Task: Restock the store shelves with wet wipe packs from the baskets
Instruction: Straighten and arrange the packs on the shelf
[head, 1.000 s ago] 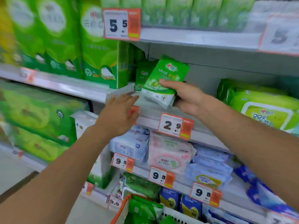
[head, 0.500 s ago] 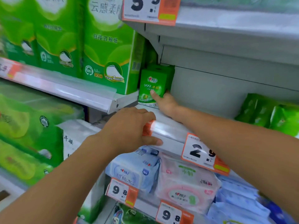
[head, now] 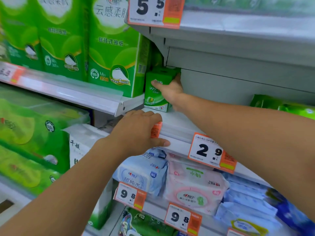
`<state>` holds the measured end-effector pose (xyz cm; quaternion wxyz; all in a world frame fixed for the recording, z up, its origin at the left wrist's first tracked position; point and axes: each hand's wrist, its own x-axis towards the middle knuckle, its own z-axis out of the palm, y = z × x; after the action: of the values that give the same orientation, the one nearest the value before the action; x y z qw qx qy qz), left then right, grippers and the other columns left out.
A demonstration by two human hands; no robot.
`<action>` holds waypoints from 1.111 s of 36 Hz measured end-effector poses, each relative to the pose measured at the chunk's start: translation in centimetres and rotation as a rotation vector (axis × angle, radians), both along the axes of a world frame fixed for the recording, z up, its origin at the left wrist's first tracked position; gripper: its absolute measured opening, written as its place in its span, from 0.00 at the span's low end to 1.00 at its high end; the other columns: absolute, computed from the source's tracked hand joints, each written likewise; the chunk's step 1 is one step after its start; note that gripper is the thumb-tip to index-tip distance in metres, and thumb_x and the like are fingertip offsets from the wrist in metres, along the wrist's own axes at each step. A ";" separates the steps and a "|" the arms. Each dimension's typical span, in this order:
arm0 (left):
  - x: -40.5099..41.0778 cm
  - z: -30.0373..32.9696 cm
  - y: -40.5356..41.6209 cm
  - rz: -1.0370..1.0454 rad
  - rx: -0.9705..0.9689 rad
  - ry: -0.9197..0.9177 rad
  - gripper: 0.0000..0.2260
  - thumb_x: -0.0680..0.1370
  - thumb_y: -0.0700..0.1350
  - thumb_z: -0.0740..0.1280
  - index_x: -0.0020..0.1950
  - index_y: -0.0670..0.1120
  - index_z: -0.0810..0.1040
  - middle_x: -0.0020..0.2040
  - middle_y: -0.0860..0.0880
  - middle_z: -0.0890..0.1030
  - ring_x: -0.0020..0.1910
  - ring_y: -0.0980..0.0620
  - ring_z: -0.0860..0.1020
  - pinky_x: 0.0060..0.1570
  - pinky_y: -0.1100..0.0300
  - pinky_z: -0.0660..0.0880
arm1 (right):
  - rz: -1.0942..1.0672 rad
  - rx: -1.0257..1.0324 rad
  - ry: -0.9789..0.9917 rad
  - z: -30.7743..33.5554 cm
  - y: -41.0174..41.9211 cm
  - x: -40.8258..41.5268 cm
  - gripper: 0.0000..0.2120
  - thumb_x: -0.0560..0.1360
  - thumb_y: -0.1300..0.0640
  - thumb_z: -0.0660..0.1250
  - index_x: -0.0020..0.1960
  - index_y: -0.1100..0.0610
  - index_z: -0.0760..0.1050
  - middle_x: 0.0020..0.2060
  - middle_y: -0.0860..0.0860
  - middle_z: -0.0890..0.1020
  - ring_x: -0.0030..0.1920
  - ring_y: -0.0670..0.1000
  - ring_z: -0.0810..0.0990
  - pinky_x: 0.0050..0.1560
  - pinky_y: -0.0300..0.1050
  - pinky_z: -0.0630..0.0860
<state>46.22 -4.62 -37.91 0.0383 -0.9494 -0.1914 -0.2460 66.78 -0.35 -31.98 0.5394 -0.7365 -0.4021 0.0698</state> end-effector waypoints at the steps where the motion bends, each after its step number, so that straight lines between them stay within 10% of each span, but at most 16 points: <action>1: 0.1 0.0 0.1 -0.005 -0.001 -0.006 0.26 0.71 0.71 0.64 0.58 0.53 0.72 0.53 0.53 0.77 0.54 0.48 0.74 0.50 0.56 0.60 | -0.008 0.012 -0.003 0.2 0.2 -0.4 0.57 0.66 0.36 0.76 0.81 0.53 0.46 0.78 0.54 0.62 0.75 0.57 0.66 0.73 0.55 0.67; 6: 0.1 -0.1 0.4 -0.023 -0.010 -0.022 0.27 0.70 0.72 0.64 0.59 0.53 0.73 0.53 0.53 0.77 0.53 0.49 0.74 0.50 0.55 0.62 | 0.012 -0.072 0.156 -0.5 0.7 -0.2 0.60 0.64 0.26 0.69 0.81 0.49 0.39 0.80 0.54 0.57 0.77 0.58 0.62 0.76 0.58 0.62; 11: 0.1 -0.2 0.7 -0.038 -0.027 -0.030 0.28 0.70 0.72 0.64 0.59 0.53 0.73 0.52 0.53 0.77 0.53 0.49 0.74 0.52 0.55 0.64 | 0.140 -0.200 0.270 -1.5 -0.9 0.1 0.54 0.70 0.27 0.65 0.81 0.59 0.48 0.80 0.55 0.57 0.78 0.58 0.58 0.77 0.60 0.55; 14: 0.2 -0.1 0.7 -0.029 -0.013 -0.006 0.28 0.70 0.72 0.63 0.58 0.53 0.73 0.53 0.53 0.77 0.53 0.48 0.74 0.52 0.54 0.64 | 0.203 -0.189 0.340 -0.6 -1.5 0.2 0.60 0.57 0.23 0.73 0.79 0.53 0.59 0.77 0.52 0.65 0.77 0.56 0.63 0.76 0.62 0.55; 23: -0.1 0.7 -0.3 0.013 -0.047 0.042 0.29 0.70 0.70 0.67 0.62 0.51 0.74 0.58 0.50 0.79 0.57 0.46 0.76 0.57 0.52 0.71 | 0.212 -0.037 0.252 0.8 -4.1 -1.2 0.63 0.48 0.28 0.80 0.74 0.56 0.62 0.66 0.53 0.78 0.62 0.56 0.80 0.64 0.59 0.76; 34: -0.3 0.7 -1.3 0.087 -0.135 0.018 0.27 0.70 0.67 0.71 0.58 0.49 0.76 0.52 0.49 0.79 0.53 0.46 0.74 0.47 0.55 0.68 | -0.318 0.030 -0.025 0.3 -4.3 -2.8 0.22 0.76 0.61 0.66 0.68 0.61 0.67 0.66 0.58 0.72 0.63 0.58 0.75 0.61 0.47 0.73; 37: -0.8 0.6 -1.2 0.077 -0.148 0.003 0.31 0.70 0.66 0.71 0.66 0.48 0.75 0.60 0.48 0.79 0.60 0.45 0.74 0.58 0.52 0.72 | 0.039 -0.035 -0.406 0.5 -6.3 -2.9 0.16 0.70 0.68 0.67 0.56 0.56 0.80 0.51 0.51 0.81 0.51 0.50 0.78 0.51 0.37 0.77; 40: -1.0 0.4 -0.9 0.046 -0.129 -0.026 0.36 0.70 0.67 0.71 0.71 0.47 0.71 0.67 0.47 0.76 0.67 0.46 0.71 0.67 0.52 0.68 | 0.464 -0.425 -0.523 0.1 -7.5 -1.9 0.27 0.68 0.68 0.73 0.65 0.52 0.75 0.59 0.49 0.77 0.57 0.49 0.77 0.54 0.40 0.76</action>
<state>45.27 -5.49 -37.50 -0.0198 -0.9420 -0.2290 -0.2445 64.87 -7.83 -31.91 0.2247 -0.7144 -0.6577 0.0817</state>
